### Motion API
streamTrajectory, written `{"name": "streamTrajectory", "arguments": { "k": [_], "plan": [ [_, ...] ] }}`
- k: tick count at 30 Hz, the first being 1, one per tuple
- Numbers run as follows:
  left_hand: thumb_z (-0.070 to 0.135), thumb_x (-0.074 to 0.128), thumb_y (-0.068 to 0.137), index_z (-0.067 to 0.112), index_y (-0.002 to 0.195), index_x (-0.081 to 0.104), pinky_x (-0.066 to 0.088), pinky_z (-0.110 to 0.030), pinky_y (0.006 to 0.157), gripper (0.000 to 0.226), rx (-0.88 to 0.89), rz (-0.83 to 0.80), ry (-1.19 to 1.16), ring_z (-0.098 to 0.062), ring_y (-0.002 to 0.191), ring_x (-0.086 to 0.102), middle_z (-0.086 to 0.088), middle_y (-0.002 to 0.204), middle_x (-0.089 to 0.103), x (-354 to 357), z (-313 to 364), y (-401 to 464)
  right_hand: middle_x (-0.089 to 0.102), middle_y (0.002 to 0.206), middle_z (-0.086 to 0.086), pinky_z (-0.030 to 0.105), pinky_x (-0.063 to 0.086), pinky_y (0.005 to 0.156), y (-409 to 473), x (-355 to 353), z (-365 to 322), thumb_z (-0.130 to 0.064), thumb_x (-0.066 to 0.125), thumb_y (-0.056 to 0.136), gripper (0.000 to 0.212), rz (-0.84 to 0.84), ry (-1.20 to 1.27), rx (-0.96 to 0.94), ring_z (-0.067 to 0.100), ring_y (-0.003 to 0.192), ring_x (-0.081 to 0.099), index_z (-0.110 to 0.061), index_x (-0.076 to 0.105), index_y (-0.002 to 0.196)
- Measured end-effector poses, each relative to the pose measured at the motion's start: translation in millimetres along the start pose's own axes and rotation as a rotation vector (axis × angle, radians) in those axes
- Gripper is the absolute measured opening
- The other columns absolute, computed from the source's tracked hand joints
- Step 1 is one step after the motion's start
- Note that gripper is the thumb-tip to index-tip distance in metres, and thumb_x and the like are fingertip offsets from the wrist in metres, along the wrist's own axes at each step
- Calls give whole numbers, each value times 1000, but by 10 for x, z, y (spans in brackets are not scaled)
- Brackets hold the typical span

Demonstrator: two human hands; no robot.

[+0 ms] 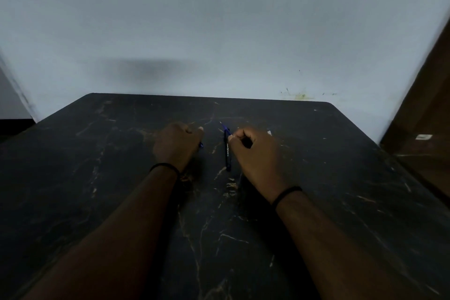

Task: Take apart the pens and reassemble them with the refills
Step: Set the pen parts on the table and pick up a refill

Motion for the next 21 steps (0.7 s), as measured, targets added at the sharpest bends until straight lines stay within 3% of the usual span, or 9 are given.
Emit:
{"name": "streamTrajectory", "arguments": {
  "k": [2,4,5,9,12,15,18,19,21],
  "plan": [
    [47,59,90,11,67,69,52,-30,65,44,30,-73,51,-25,70,67,-6,67,67,35,62,-49,60,63,-22,18,34,86,0,5,6,-33,62,88,29,3,-12,-9,1,61,59,-29,53,61],
    [48,61,86,12,69,69,56,-35,72,41,22,-93,123,-28,76,68,-7,72,68,61,108,-82,59,62,-23,5,39,64,7,-3,6,-34,62,89,27,-13,-9,-2,1,59,58,-30,54,62],
    [49,61,84,12,72,70,57,-36,75,40,26,-95,166,-28,79,68,-8,76,70,75,118,-90,60,63,-23,8,36,56,10,-8,6,-34,61,89,27,-24,-2,3,0,58,58,-30,55,63],
    [56,62,83,12,91,72,57,-40,81,46,63,-100,317,-29,90,67,-8,95,72,108,138,-99,64,68,-21,15,39,54,10,-21,-4,-34,60,90,23,-50,40,12,-4,58,59,-26,60,69],
    [57,62,82,12,86,71,58,-38,77,46,35,-59,327,-28,84,68,-8,89,71,104,148,-111,64,66,-13,23,46,57,14,-18,-4,-33,61,91,23,-35,56,27,2,59,60,-25,62,69],
    [56,57,88,14,64,61,55,-33,62,48,126,63,193,-23,64,64,-3,66,65,95,184,-127,65,66,-9,30,53,64,23,-26,-14,-31,64,91,21,15,114,71,5,63,61,-24,66,71],
    [51,57,89,25,56,46,35,-23,47,44,264,180,-101,-7,49,48,7,53,49,98,260,-172,69,73,-13,17,50,67,46,-92,-66,-31,66,93,17,135,253,93,-1,70,62,-33,67,76],
    [47,60,89,28,57,46,34,-23,47,40,305,155,-216,-4,49,46,9,53,48,125,291,-183,70,77,-12,14,50,69,61,-122,-87,-30,66,94,15,187,309,101,-1,73,63,-34,68,79],
    [40,66,89,30,62,59,40,-21,52,29,377,36,-376,-1,52,52,12,56,55,189,360,-230,74,84,-6,22,54,75,99,-179,-100,-27,67,94,8,278,422,142,9,80,68,-30,70,87]
  ]
}}
Point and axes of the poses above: each hand's wrist, its own y-axis towards the middle knuckle, its own x-axis out of the palm, z = x × y, the point moved 1 cm from there along y, towards the middle knuckle
